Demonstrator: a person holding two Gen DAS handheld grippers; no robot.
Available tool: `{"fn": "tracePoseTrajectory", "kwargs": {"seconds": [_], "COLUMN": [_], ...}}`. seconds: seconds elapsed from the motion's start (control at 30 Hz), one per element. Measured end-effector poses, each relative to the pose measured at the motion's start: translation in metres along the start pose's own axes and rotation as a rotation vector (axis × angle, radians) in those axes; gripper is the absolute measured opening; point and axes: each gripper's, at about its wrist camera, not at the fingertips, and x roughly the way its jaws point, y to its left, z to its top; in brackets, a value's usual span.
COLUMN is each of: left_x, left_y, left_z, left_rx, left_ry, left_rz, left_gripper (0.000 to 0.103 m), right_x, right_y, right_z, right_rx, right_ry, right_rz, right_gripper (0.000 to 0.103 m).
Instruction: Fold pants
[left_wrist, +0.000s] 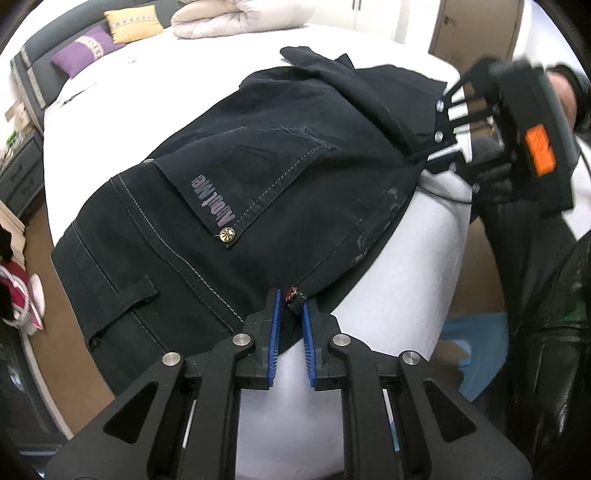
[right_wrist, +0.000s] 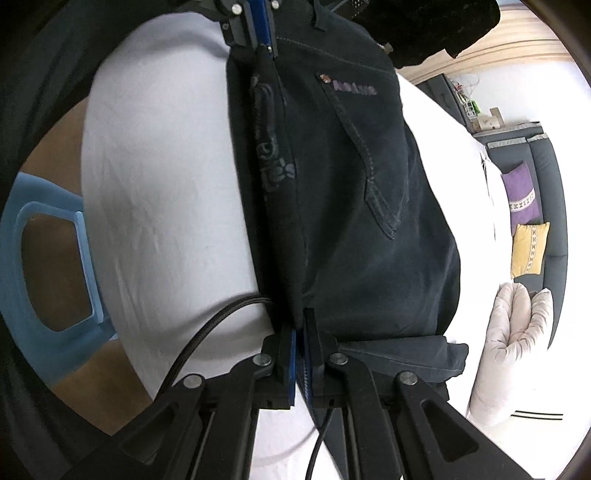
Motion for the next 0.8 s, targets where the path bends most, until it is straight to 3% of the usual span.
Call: {"fn": "tracePoseTrajectory", "kwargs": {"seconds": [0.23,0.3,0.4,0.53,0.63,0.7,0.73,0.8], "left_x": [-0.029,-0.042,-0.055,-0.025,0.024,0.058,0.061,0.060], "left_y": [0.012,0.011,0.003,-0.009,-0.009,-0.007,-0.003,0.005], "left_z": [0.000,0.006,0.029,0.066,0.080,0.077,0.074,0.071], "left_rx": [-0.052,-0.051,-0.068,-0.145,-0.229,-0.285,-0.326,-0.407], "left_ry": [0.079,0.052,-0.042,-0.117,-0.081,0.000,-0.028,-0.045], "left_rz": [-0.020,-0.001,-0.038,-0.078,-0.106,-0.081,-0.094,-0.139], "left_gripper": [0.016,0.016,0.016,0.016,0.016,0.016,0.016,0.016], "right_x": [-0.003,-0.004,-0.004,-0.006,-0.010,-0.014,-0.018,-0.030], "right_y": [0.007,0.007,0.007,0.009,0.009,0.006,0.003,-0.007], "right_z": [0.000,0.000,0.000,-0.002,-0.006,-0.012,-0.017,-0.031], "right_rx": [0.084,0.116,0.148,0.183,0.228,0.276,0.307,0.392], "right_ry": [0.008,0.012,0.012,0.009,-0.006,-0.025,-0.038,-0.077], "right_rz": [-0.040,-0.044,-0.053,-0.073,-0.088,-0.103,-0.115,-0.122], "right_gripper": [0.008,0.008,0.008,0.008,0.009,0.020,0.026,0.065]}}
